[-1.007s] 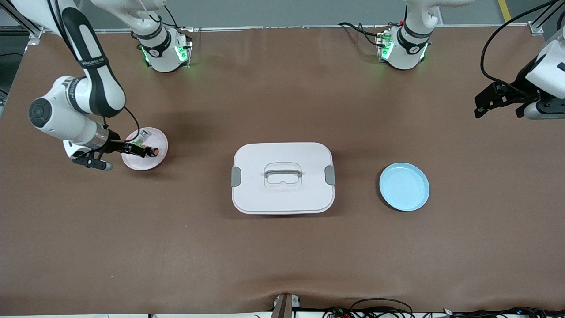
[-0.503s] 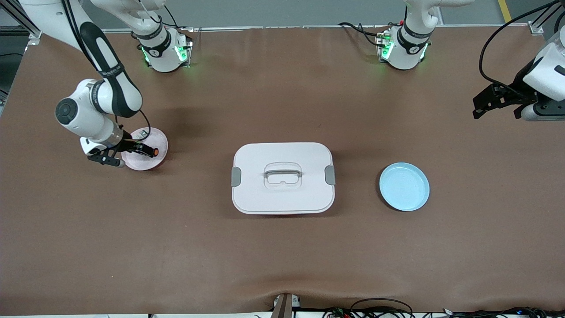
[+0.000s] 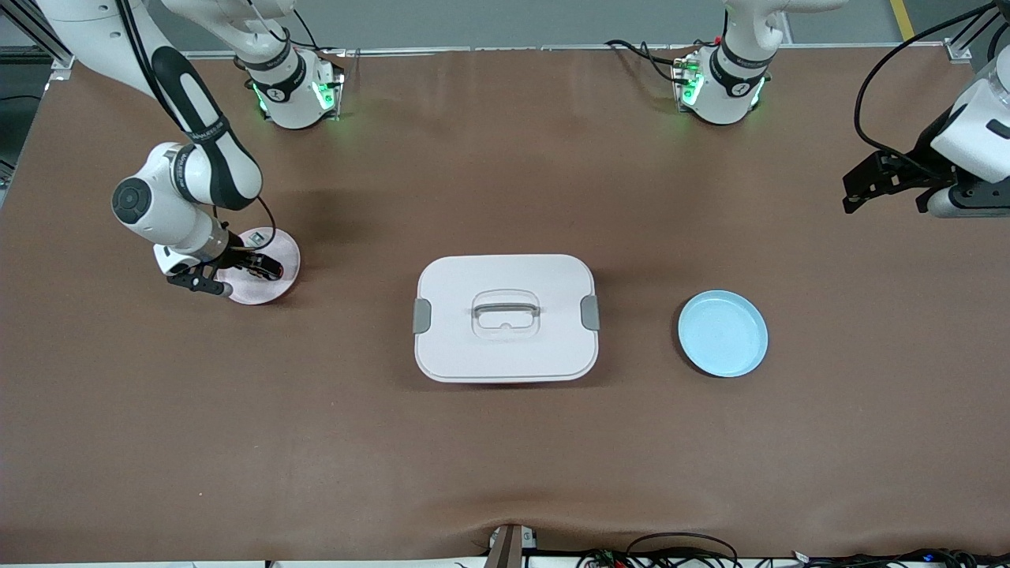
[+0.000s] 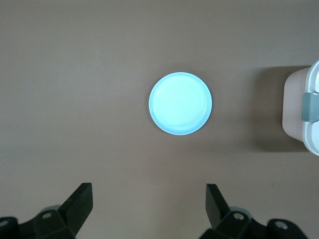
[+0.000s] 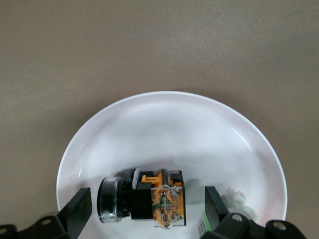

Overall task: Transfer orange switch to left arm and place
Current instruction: 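Close the right gripper on the orange switch and lift it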

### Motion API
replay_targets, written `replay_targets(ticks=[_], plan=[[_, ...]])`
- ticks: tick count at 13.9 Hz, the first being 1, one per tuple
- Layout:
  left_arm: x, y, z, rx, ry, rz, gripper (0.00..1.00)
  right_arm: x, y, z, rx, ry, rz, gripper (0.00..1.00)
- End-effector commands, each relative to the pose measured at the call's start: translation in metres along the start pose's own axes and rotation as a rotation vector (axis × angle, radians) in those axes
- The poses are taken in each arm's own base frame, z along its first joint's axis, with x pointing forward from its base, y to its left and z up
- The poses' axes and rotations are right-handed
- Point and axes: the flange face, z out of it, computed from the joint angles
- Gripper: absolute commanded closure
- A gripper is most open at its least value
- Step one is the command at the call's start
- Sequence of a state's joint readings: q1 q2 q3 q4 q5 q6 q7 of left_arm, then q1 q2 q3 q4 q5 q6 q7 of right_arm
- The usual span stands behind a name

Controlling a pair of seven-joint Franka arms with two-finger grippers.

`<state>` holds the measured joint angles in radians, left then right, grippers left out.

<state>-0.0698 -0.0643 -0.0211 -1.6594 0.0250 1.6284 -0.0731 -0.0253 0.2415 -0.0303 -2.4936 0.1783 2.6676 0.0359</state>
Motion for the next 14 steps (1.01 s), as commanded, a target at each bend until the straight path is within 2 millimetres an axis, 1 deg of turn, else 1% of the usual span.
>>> replay_targets(ticks=[1,5,6,8,9,10,13,14], plan=[[-0.001,-0.001,0.000,0.004,0.012,0.020,0.00,-0.004,-0.001,0.004,0.009,0.004,0.028,0.00],[-0.001,0.000,0.001,0.004,0.009,0.021,0.00,-0.007,-0.002,0.009,0.007,-0.010,0.026,0.00],[0.000,0.000,0.002,0.004,0.007,0.020,0.00,-0.007,-0.003,0.009,0.007,-0.013,0.024,0.08],[0.000,0.000,0.002,0.004,0.007,0.020,0.00,-0.008,-0.005,0.008,0.007,-0.015,0.018,0.53],[0.000,0.000,0.002,0.004,0.007,0.021,0.00,-0.008,-0.006,0.009,0.007,-0.018,0.016,0.92],[0.002,0.002,0.006,0.004,0.001,0.024,0.00,-0.009,-0.007,0.009,0.007,-0.021,0.016,1.00],[0.001,0.001,0.003,0.004,0.005,0.023,0.00,-0.009,-0.010,0.005,0.009,-0.050,0.055,1.00],[0.001,0.001,0.002,0.004,0.008,0.023,0.00,-0.006,-0.015,-0.003,0.013,-0.064,0.069,1.00]])
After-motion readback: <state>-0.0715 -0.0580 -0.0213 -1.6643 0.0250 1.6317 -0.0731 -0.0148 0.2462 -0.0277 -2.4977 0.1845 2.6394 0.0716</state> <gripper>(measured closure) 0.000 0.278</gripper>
